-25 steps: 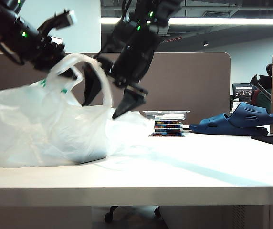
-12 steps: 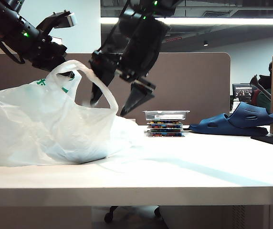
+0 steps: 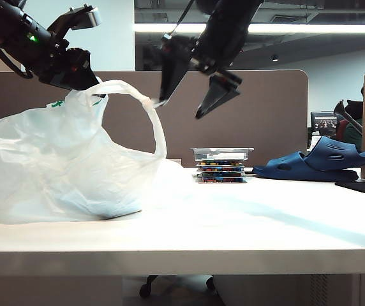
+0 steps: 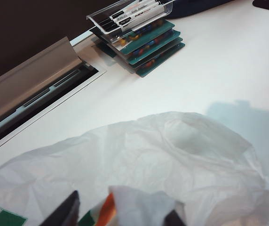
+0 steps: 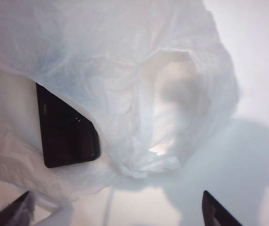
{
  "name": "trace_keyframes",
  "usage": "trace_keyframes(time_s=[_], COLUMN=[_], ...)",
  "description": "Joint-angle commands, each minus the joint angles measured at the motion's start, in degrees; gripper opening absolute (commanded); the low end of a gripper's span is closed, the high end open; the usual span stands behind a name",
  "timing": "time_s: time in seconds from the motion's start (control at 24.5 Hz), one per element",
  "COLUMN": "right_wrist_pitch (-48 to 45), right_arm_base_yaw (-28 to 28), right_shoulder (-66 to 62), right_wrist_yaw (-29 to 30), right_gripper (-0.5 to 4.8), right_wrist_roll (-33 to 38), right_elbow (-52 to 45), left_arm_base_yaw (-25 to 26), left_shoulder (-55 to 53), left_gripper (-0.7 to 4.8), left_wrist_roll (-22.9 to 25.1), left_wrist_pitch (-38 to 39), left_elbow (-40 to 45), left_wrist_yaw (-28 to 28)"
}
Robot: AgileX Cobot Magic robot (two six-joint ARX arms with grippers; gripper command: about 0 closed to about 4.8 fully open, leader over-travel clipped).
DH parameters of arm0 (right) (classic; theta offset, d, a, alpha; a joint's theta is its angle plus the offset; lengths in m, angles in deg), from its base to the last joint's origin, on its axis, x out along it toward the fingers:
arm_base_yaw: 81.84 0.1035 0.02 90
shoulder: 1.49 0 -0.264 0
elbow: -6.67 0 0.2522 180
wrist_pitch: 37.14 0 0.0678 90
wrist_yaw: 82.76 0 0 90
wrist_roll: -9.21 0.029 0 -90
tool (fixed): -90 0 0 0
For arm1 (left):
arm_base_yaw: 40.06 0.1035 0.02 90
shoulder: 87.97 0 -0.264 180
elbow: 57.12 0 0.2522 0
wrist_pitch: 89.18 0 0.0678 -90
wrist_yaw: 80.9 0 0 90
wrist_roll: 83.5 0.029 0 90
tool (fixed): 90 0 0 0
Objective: Put the power bank into the bag.
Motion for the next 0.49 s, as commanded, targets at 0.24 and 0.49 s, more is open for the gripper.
trace_keyframes(time_s=[0.24,0.49], right_wrist_pitch=[2.0,2.4], right_arm_base_yaw=[-2.8,-3.6], right_shoulder=[4.4,6.8], right_wrist_yaw=[-2.9,-3.4], right_gripper=[4.79,4.79], right_wrist_roll=[-1.0,-1.2], right_elbow=[0.2,0.2], left_arm_base_yaw=[0.0,0.0], left_shoulder=[3.6,5.4], left_gripper=[3.14,3.14], left_wrist_roll=[-0.1,0.2], left_wrist_pitch=[2.3,13.7], left_elbow=[-0.2,-0.2], left_wrist_yaw=[4.2,5.3])
